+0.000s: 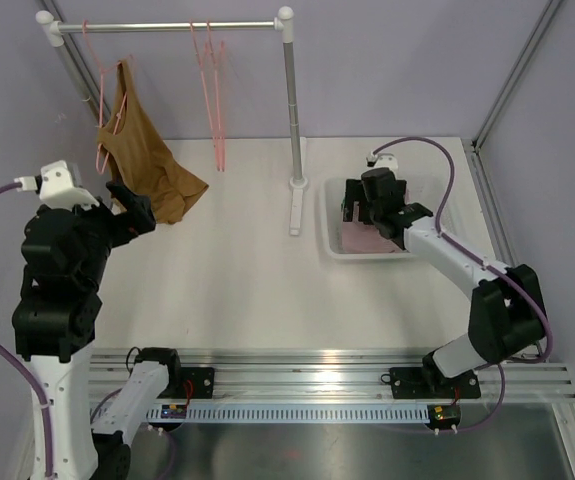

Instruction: Remove the tank top from the hanger

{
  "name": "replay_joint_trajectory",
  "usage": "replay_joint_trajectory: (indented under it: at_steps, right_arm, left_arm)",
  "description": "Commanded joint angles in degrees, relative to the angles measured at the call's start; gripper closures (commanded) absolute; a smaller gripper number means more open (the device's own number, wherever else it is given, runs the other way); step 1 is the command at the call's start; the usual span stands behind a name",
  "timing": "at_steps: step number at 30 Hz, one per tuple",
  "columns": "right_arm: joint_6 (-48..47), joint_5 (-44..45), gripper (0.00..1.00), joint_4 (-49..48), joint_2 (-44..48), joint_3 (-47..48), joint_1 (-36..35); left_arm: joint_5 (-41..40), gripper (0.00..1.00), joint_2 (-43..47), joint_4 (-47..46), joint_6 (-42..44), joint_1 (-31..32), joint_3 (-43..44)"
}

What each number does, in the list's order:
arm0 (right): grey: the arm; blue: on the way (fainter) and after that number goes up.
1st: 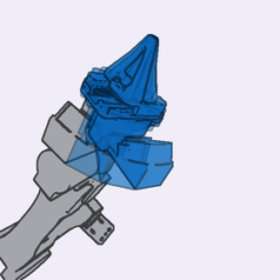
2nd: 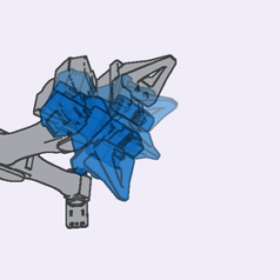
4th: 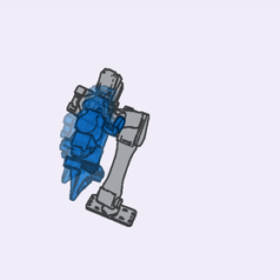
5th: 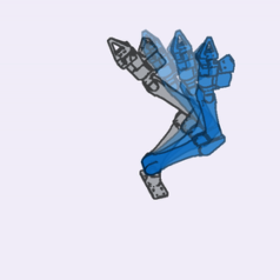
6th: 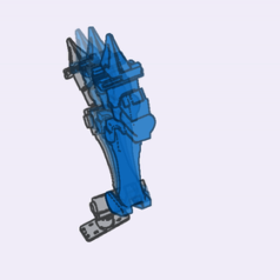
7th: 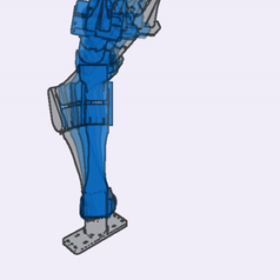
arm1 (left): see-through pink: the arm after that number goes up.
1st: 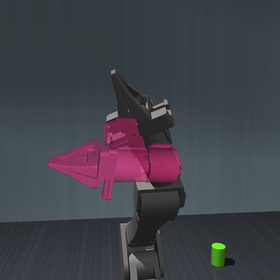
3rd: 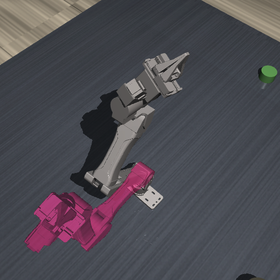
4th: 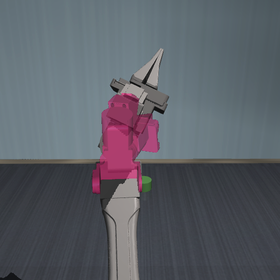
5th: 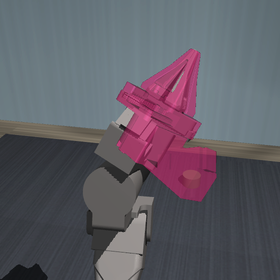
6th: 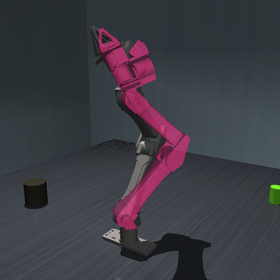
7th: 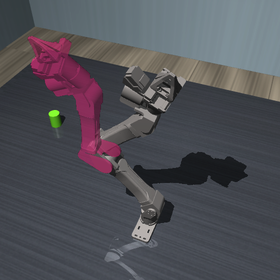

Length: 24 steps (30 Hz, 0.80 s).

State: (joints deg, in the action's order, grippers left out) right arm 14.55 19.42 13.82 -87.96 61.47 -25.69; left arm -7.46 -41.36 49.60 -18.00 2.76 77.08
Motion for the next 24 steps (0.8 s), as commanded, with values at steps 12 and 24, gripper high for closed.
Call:
replay_joint_trajectory:
  at_steps: [12, 24]
  right_arm:
    - [2.94, -30.52, 0.01, 10.26, 33.28, -1.59, 0.38]
    - [8.40, -50.62, 0.01, 6.74, 44.19, -10.32, 0.38]
  left_arm:
    - [-7.82, 0.01, -22.94, -6.11, 8.86, -1.53, 21.69]
    - [6.14, 0.01, -44.58, -19.10, 11.40, -13.92, 34.19]
